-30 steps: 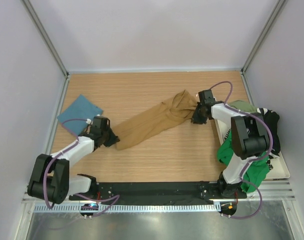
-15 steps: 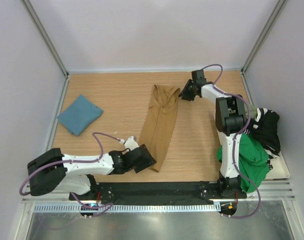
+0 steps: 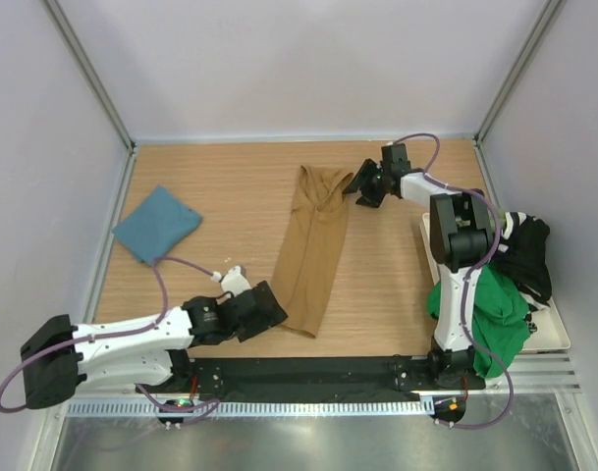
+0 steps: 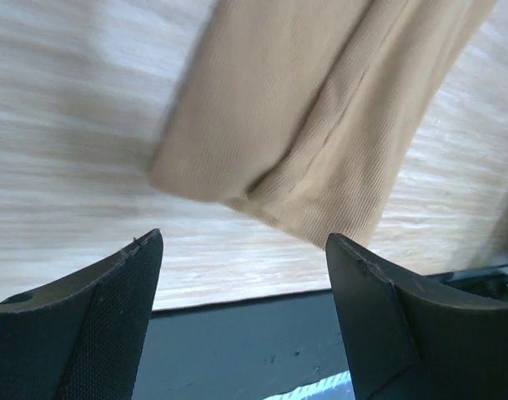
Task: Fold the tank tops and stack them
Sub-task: Fold the tank top
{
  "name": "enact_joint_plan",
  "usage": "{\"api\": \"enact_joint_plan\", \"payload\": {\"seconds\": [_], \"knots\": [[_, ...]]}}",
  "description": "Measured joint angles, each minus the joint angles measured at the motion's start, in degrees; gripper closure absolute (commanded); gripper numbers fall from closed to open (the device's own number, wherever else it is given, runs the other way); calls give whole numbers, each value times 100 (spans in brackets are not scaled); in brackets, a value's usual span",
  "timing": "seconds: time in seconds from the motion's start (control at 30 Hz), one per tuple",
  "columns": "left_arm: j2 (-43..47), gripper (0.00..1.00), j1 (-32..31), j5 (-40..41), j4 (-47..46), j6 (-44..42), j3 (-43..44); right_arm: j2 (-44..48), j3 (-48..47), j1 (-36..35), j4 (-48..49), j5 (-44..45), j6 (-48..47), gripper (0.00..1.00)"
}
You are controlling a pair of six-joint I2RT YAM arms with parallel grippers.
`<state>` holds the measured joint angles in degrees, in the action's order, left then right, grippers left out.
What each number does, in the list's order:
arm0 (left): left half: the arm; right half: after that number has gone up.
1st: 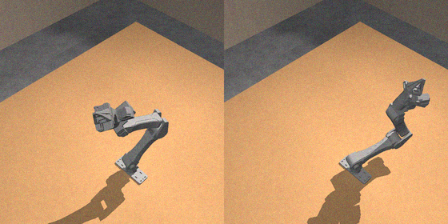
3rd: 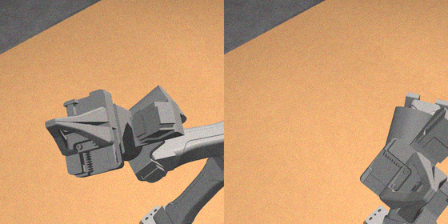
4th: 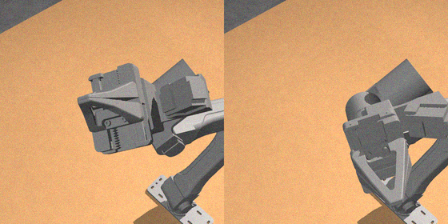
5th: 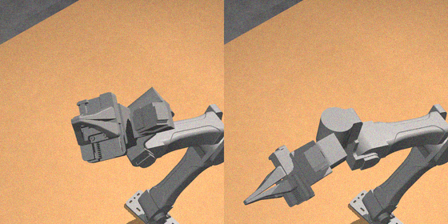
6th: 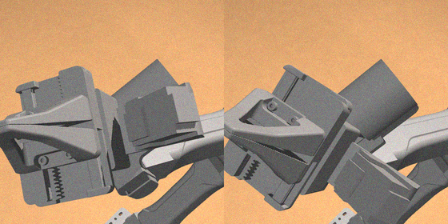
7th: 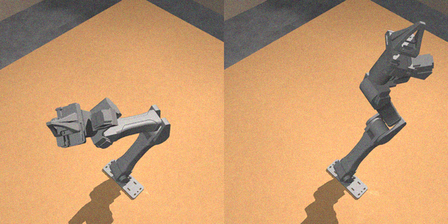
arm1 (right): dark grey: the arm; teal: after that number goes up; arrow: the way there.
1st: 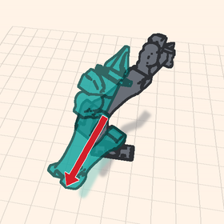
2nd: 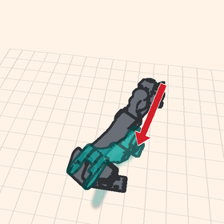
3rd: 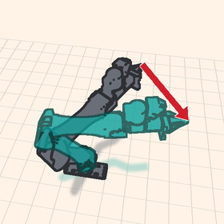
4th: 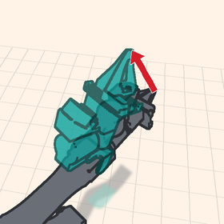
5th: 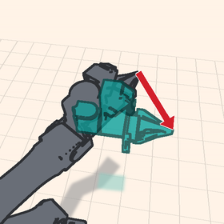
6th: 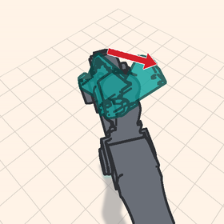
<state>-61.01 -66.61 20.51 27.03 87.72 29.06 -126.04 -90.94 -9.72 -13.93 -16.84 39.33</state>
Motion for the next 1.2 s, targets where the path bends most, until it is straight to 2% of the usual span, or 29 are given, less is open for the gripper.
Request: {"api": "enact_joint_plan", "payload": {"seconds": [0.07,0.13,0.27,0.5,0.6,0.63,0.67,0.73,0.8,0.9,0.93,1.0,1.1,1.2], "knots": [[380,24,378,-94,79,-374,-74,251,446,9,197,-247,9,39],[619,28,1117,-358,57,-890,-144,439,809,11,382,-444,28,39],[570,30,2293,-811,-103,-1805,-153,599,1239,13,739,-811,138,39],[-481,34,2441,-1344,-444,-2839,249,337,1073,4,940,-1167,267,48],[-678,34,2551,-1519,-599,-3088,297,-13,597,-42,914,-1167,297,63],[-743,35,2632,-1582,-619,-3178,330,-131,442,-63,907,-1154,304,80],[-813,35,2721,-1633,-621,-3272,382,-275,245,-90,859,-1145,275,89],[-979,36,2881,-1735,-623,-3418,540,-597,-188,-131,737,-1108,315,96],[-1150,37,2968,-1818,-647,-3519,706,-881,-634,-149,634,-1128,367,96],[-1331,38,2999,-2024,-796,-3582,844,-1453,-1652,-170,350,-1134,417,69],[-1355,38,2999,-2092,-828,-3582,844,-1655,-2039,-170,286,-1163,444,55],[-1362,38,2997,-2218,-866,-3576,824,-1873,-2533,-168,210,-1233,439,45],[-1305,38,2999,-2288,-1003,-3565,719,-1707,-2356,-166,157,-1196,334,40],[-1099,38,2992,-2321,-1064,-3545,494,-1003,-1331,-162,192,-1150,186,40]]}}
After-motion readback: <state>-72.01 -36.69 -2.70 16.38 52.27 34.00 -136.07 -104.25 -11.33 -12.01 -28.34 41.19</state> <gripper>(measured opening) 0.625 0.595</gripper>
